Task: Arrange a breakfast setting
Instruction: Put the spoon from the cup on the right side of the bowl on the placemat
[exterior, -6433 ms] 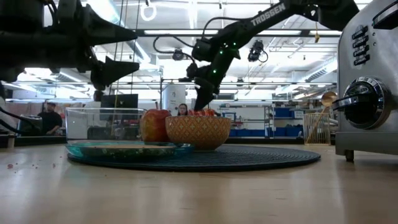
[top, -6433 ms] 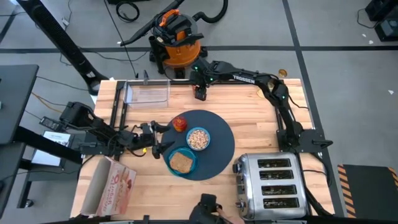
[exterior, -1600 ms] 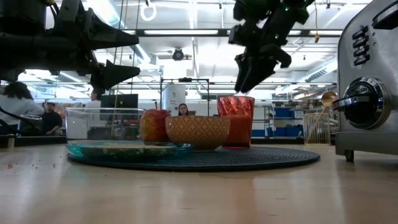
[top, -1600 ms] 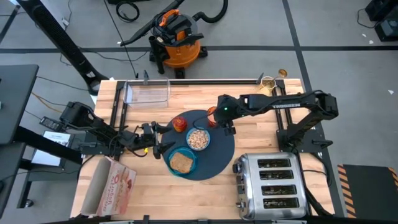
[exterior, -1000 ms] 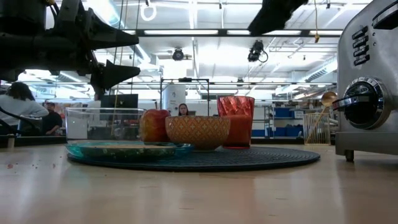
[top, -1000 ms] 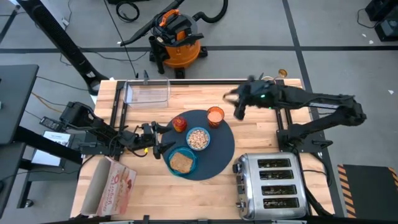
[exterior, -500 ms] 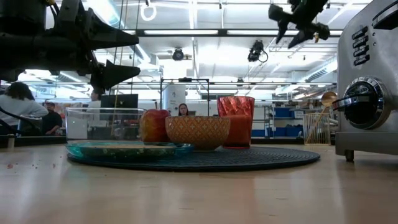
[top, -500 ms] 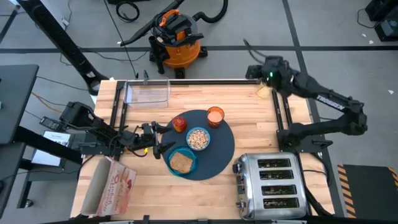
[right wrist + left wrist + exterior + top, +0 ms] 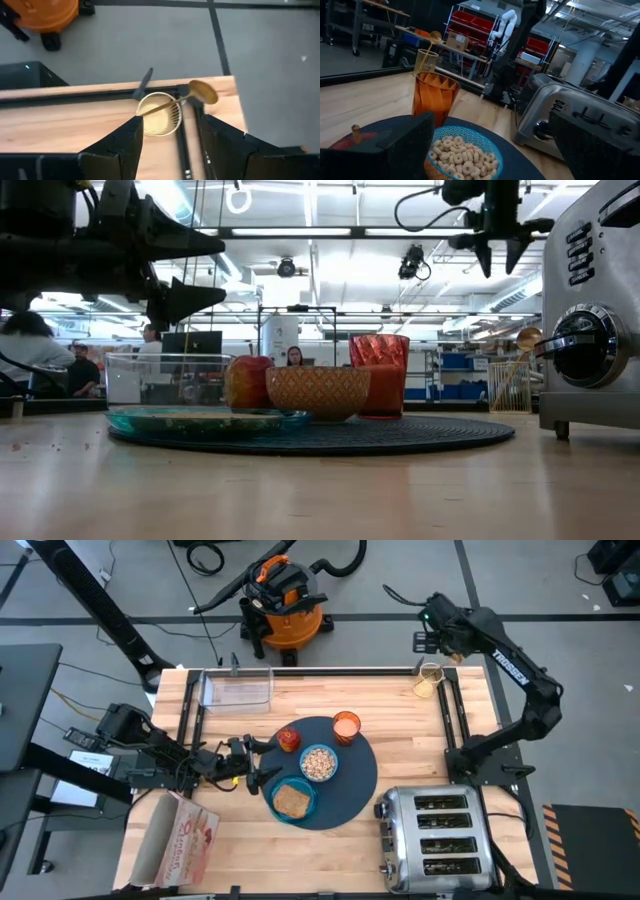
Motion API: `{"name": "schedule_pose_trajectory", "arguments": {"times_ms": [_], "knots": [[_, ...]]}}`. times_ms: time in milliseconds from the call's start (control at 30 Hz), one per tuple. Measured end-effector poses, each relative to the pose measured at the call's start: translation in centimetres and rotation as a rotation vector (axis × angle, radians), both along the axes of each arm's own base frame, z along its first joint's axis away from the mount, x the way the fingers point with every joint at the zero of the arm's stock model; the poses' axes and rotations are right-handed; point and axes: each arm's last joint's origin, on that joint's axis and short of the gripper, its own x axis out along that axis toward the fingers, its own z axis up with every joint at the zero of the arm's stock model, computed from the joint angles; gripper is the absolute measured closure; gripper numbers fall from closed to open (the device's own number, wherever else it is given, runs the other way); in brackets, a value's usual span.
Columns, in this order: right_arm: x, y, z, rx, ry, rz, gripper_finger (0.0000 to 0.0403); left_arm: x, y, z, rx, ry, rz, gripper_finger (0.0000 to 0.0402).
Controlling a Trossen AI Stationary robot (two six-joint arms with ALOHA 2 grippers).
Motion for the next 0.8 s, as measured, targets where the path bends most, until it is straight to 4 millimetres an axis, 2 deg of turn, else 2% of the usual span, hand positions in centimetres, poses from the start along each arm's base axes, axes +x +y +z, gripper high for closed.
{"name": "schedule_pose_trajectory", "arguments": {"times_ms": [167, 267, 367, 500, 700, 800], "knots": [[0.3, -0.3, -1.5, 0.006, -0.065, -0.11, 0.0198, -0.1, 0.2, 0.0, -0.013, 0.0, 0.075, 0.0005], [0.6, -0.8, -2.5, -0.057, -0.101, -0.227, 0.0201, -0.1, 0.4, 0.0, -0.116, -0.03, 0.129, 0.0005], [1.0, -2.1, -3.5, -0.098, -0.123, -0.322, 0.0204, -0.1, 0.4, 0.0, -0.216, -0.066, 0.133, 0.0005], [0.7, -5.1, -5.1, 0.043, -0.094, -0.341, 0.021, -0.1, 0.5, 0.0, -0.244, -0.075, 0.133, 0.0005], [1.7, -8.3, -5.3, 0.31, 0.104, -0.071, 0.0212, -0.2, 0.6, 0.5, -0.32, -0.148, 0.125, 0.0005], [1.6, -10.2, -4.4, 0.338, 0.235, 0.029, 0.0212, -0.2, 0.6, 0.5, -0.371, -0.166, 0.115, 0.0005]]}}
